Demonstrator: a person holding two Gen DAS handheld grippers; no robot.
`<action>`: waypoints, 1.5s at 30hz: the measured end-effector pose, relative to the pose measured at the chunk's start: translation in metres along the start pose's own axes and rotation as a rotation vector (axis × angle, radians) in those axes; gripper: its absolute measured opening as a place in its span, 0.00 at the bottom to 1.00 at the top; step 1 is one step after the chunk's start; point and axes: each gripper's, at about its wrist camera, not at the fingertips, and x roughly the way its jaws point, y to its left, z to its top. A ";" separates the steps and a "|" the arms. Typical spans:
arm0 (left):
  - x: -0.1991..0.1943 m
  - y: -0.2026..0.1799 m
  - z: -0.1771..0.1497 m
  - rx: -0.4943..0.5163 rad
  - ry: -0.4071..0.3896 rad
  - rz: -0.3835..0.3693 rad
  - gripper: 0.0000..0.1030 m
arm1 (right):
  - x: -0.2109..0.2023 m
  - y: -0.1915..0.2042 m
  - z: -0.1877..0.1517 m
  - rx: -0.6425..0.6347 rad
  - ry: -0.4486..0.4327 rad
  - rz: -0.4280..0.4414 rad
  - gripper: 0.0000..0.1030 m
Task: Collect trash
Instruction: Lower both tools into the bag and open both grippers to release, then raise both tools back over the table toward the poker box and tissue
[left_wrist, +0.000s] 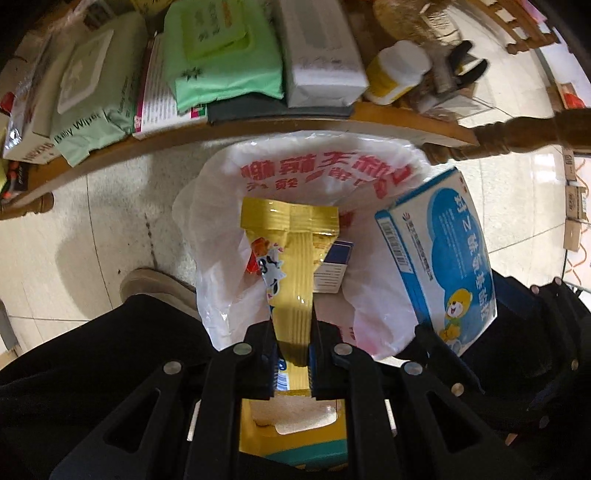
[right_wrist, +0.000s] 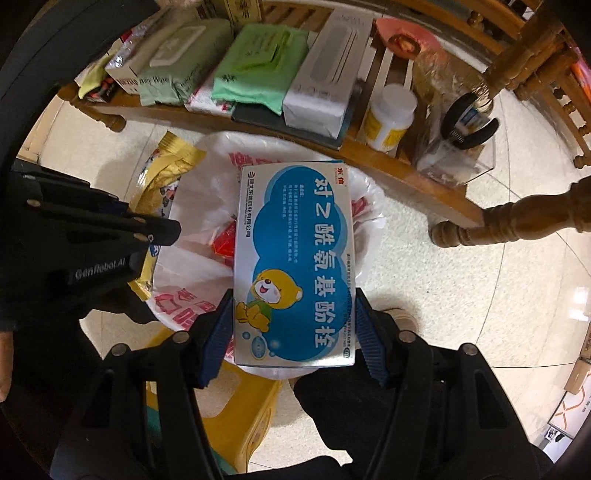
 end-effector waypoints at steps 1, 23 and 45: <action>0.004 0.001 0.002 -0.004 0.007 0.003 0.12 | 0.005 0.000 0.001 0.002 0.010 0.000 0.59; 0.084 0.012 0.031 -0.046 0.164 0.037 0.12 | 0.090 -0.003 0.008 0.030 0.188 0.063 0.59; 0.077 0.000 0.026 0.030 0.119 0.135 0.37 | 0.076 -0.010 0.014 0.058 0.163 0.087 0.59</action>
